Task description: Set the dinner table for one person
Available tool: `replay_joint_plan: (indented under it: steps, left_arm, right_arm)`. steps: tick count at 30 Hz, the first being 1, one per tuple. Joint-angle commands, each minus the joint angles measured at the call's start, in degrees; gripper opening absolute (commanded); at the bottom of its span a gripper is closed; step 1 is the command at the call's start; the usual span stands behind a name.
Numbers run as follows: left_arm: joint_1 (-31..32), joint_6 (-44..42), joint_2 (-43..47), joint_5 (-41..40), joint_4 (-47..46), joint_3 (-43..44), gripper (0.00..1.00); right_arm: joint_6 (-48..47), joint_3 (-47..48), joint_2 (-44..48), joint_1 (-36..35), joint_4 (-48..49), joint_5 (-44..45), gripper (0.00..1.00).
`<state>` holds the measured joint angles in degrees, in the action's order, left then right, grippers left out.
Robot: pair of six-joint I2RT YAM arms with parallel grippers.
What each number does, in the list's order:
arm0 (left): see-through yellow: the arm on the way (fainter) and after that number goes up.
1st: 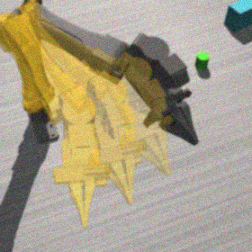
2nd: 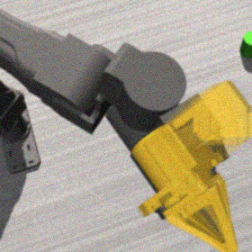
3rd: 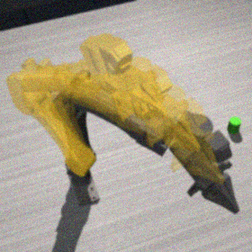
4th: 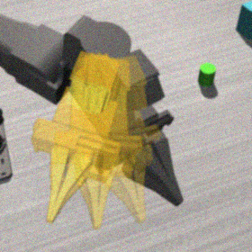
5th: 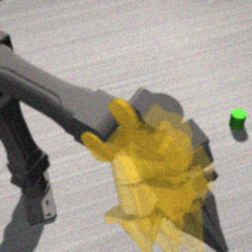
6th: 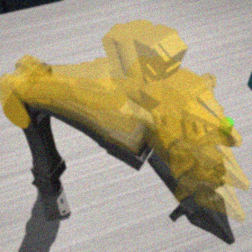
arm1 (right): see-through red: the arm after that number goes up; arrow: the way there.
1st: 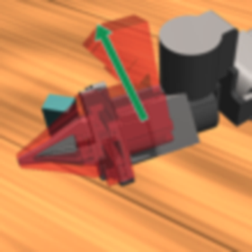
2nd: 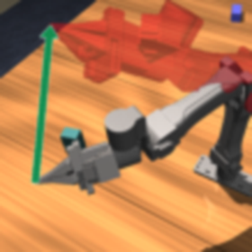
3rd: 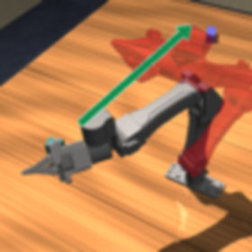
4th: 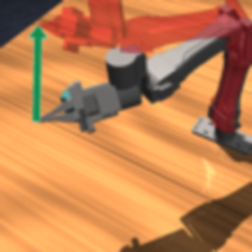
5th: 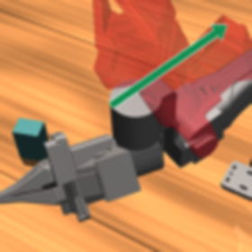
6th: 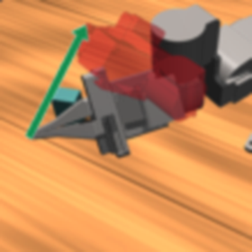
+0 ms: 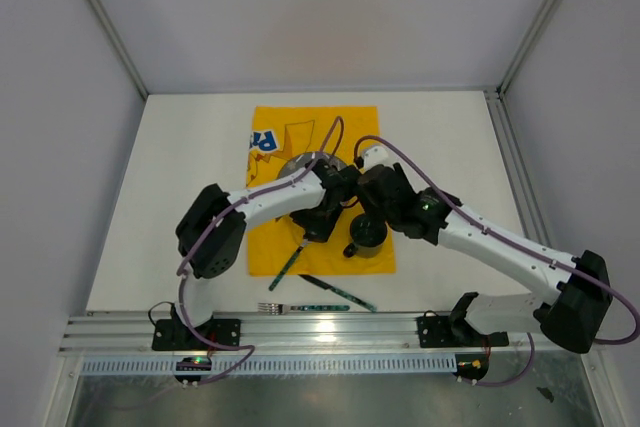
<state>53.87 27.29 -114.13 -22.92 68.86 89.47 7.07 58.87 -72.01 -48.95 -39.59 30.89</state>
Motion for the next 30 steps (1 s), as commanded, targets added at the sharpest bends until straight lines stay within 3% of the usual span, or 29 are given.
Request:
replay_joint_plan:
  steps: [1, 6, 7, 12, 14, 18, 25, 30]
  left_arm:
    - [3.4, 12.6, 9.4, -6.9, -4.3, 6.4, 0.99]
    - [1.8, 26.6, 19.3, -12.2, -7.2, 3.8, 0.99]
    - [1.6, 34.3, 20.8, -13.5, -6.5, 2.1, 0.99]
    - [1.0, 52.2, 27.9, -11.6, -8.8, -6.2, 0.99]
    - [1.1, 63.3, 29.5, -9.8, -6.9, -10.0, 0.99]
    - [1.1, 75.4, 28.8, -8.2, -2.3, -12.7, 0.99]
    - [3.3, 91.2, 25.2, -9.1, 10.0, -9.8, 0.99]
    - [3.3, 91.8, 24.6, -9.1, 10.2, -11.2, 0.99]
  right_arm:
    - [1.5, -1.1, -2.6, 0.0, 11.9, -0.2, 0.66]
    - [1.7, -1.9, -2.1, 0.0, 12.0, -0.2, 0.66]
    - [1.7, -1.9, -2.1, 0.0, 12.1, -0.4, 0.66]
    - [1.8, -1.5, -2.5, 0.0, 12.3, -0.7, 0.66]
    - [1.8, -1.3, -2.6, 0.0, 12.4, -0.9, 0.66]
    - [1.8, -1.5, -2.6, 0.0, 12.7, -1.2, 0.66]
    - [1.8, -2.0, -1.8, 0.0, 13.0, -0.8, 0.66]
    - [-1.3, -2.2, -0.1, 0.0, 14.0, -3.5, 0.66]
